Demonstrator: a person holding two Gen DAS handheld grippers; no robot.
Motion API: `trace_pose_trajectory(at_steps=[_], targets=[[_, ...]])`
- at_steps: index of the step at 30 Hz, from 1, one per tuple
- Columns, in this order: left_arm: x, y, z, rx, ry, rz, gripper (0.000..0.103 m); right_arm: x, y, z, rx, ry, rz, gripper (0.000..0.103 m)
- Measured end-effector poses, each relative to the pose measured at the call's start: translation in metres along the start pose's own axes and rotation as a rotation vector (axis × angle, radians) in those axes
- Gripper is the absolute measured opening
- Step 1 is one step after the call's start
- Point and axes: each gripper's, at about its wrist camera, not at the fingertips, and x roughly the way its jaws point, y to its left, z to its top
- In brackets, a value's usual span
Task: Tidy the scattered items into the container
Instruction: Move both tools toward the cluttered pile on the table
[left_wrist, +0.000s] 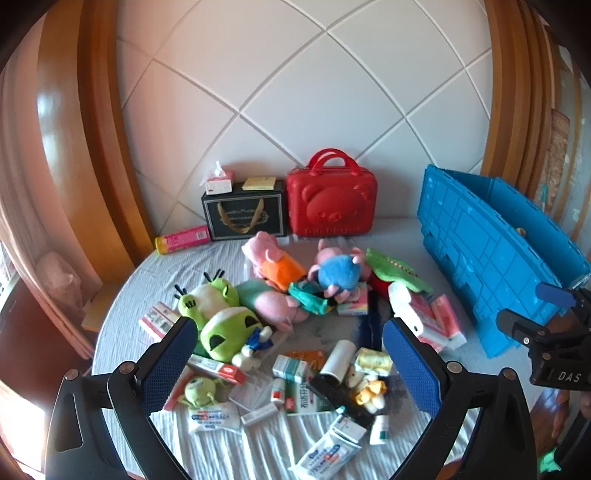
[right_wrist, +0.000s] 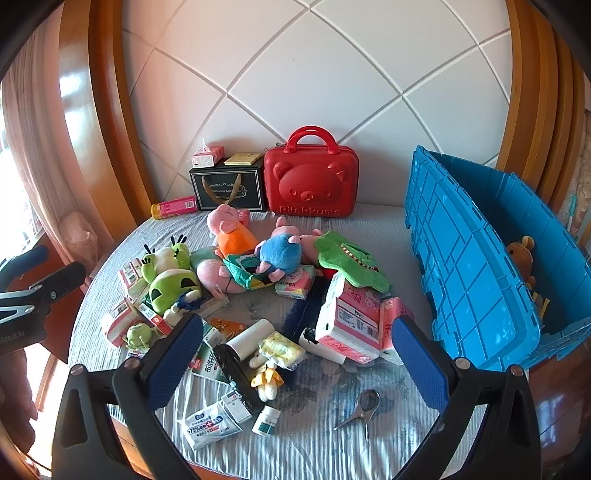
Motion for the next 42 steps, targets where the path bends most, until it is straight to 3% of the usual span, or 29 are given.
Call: trace_pose_trajectory(at_steps=[15,24,33,37,42], targets=[[0.024,-0.049,-0.009,-0.023,0.051,-0.006,0.102,0.014,-0.056,-0.016,-0.020,0.043,0.013,0.103],[0.045,-0.081,-0.016,-0.027,0.113,0.058,0.102,0.033,-0.084,-0.017,-0.102,0.051,0.127,0.103],[0.080,-0.092,-0.052,-0.122,0.220,0.111,0.102,0.061,-0.097,-0.034,-0.196,0.075,0.218,0.103],[0.105,-0.089,-0.073,-0.125,0.271,0.127,0.102,0.074,-0.099,-0.048,-0.226,0.098,0.216,0.103],[0.143,-0.080,-0.105,-0.120,0.350,0.104,0.102,0.097,-0.100,-0.081,-0.219,0.190,0.176,0.103]])
